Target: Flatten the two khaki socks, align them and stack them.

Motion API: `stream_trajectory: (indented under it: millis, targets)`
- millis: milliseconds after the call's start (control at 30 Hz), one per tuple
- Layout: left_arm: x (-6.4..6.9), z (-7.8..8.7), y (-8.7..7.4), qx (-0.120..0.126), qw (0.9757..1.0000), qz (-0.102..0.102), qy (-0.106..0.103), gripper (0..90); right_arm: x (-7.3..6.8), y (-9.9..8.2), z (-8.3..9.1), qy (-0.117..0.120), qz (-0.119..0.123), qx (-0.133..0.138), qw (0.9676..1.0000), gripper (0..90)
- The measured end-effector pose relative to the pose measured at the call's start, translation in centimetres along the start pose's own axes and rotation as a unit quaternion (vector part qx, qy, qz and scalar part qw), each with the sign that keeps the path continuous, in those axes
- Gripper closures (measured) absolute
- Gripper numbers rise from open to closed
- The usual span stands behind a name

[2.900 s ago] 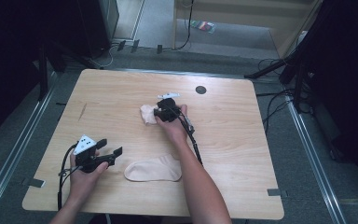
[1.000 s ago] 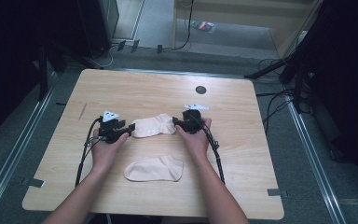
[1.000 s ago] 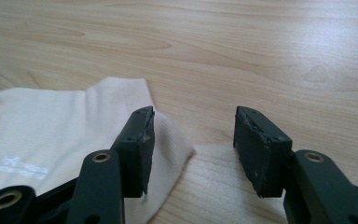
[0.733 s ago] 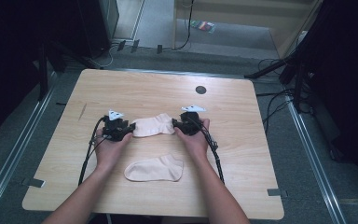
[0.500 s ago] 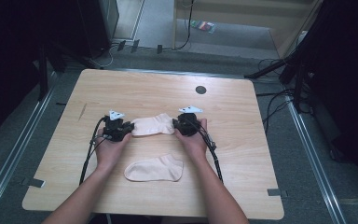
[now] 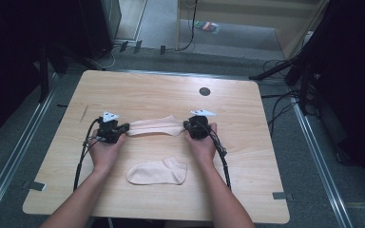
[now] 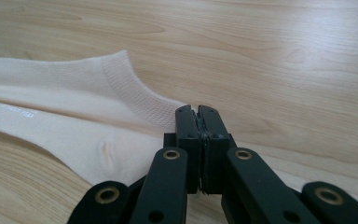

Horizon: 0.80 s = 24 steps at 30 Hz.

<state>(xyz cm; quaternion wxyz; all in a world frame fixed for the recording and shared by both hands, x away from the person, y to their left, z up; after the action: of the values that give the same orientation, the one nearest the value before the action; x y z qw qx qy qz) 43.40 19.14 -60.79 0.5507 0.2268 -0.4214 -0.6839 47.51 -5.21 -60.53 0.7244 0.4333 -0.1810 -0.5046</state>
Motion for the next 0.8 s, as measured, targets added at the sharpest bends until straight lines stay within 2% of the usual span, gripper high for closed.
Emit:
stream_trajectory:
  millis: [167, 400, 467, 600, 800]
  targets:
    - [0.0, 0.2, 0.1, 0.006, 1.0, 0.004, -0.003, 90.0, 0.0, 0.6, 0.8, -0.005, -0.009, 0.007, 0.9999, 89.4]
    - [0.4, 1.3, 1.0, 0.023, 0.9997, 0.003, -0.01, 90.0, -0.2, 1.2, 1.7, 0.0, -0.005, 0.019, 0.9998, 89.3]
    - [0.6, 1.7, 1.3, 0.027, 0.9995, 0.0, -0.015, 90.0, -0.4, 1.5, 2.2, 0.003, -0.004, 0.026, 0.9997, 89.3]
    - [1.4, 2.8, 1.9, 0.04, 0.9988, -0.019, -0.022, 90.0, -0.8, 2.3, 3.6, 0.012, -0.001, 0.035, 0.9993, 89.3]
    - [2.2, 4.3, 2.3, 0.048, 0.9978, -0.029, -0.034, 90.0, -1.3, 2.6, 5.3, 0.021, -0.002, 0.043, 0.9989, 89.3]
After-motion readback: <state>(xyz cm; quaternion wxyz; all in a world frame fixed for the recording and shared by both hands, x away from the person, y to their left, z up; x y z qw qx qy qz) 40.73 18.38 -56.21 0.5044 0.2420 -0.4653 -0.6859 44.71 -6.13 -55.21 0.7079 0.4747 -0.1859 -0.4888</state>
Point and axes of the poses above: each handheld gripper's, and its own axes: z roughly backward along the jaws, y roughly out of its top, x roughly to its right, the point moved 10 cm from there along -z, roughly forward along the jaws, and after that the axes turned 5 degrees about x, right-handed, at the moved point
